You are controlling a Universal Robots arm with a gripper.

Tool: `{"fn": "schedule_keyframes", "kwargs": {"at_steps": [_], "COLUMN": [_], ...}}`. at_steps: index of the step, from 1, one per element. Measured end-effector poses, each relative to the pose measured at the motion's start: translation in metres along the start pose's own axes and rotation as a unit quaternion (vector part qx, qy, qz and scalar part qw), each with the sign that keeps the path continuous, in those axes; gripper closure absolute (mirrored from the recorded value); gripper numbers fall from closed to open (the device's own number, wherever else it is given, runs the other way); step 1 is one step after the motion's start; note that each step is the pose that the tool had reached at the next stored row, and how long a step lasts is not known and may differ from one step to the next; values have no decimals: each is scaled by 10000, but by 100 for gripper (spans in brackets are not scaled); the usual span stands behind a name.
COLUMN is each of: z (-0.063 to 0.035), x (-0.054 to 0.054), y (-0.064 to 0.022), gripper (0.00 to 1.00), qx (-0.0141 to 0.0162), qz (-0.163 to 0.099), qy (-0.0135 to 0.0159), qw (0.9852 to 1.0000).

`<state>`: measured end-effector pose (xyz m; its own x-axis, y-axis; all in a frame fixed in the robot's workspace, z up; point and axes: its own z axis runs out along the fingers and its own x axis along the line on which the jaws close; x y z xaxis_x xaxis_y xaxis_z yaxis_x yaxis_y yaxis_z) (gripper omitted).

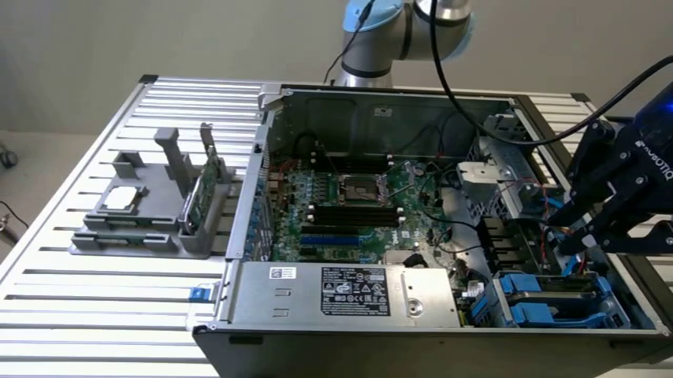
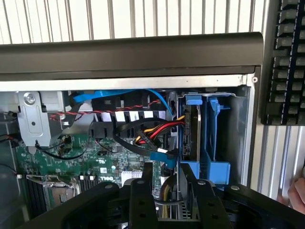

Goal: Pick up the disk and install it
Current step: 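Insert the first disk wire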

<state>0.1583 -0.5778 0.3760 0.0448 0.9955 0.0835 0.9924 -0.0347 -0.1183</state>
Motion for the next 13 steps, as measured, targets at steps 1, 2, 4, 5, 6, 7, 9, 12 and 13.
{"fn": "schedule_keyframes", "kwargs": {"at_steps": [1, 2, 4, 5, 6, 7, 9, 12, 13], "z": [12, 17, 22, 24, 25, 24, 24, 24, 23], "x": [7, 13, 24, 26, 26, 27, 27, 27, 27], "y": [1, 1, 0, 1, 1, 0, 1, 4, 7], "gripper": [64, 64, 64, 64, 64, 64, 64, 64, 64], "qx": [-3, -5, -7, -9, -10, -12, -17, -23, -25], "qz": [7, 20, 49, 66, 84, 101, 134, 184, 198], "qy": [1, 2, 3, 2, -2, -14, -42, -87, -102], "qw": [10000, 10000, 10000, 10000, 10000, 9999, 9999, 9998, 9997]}}
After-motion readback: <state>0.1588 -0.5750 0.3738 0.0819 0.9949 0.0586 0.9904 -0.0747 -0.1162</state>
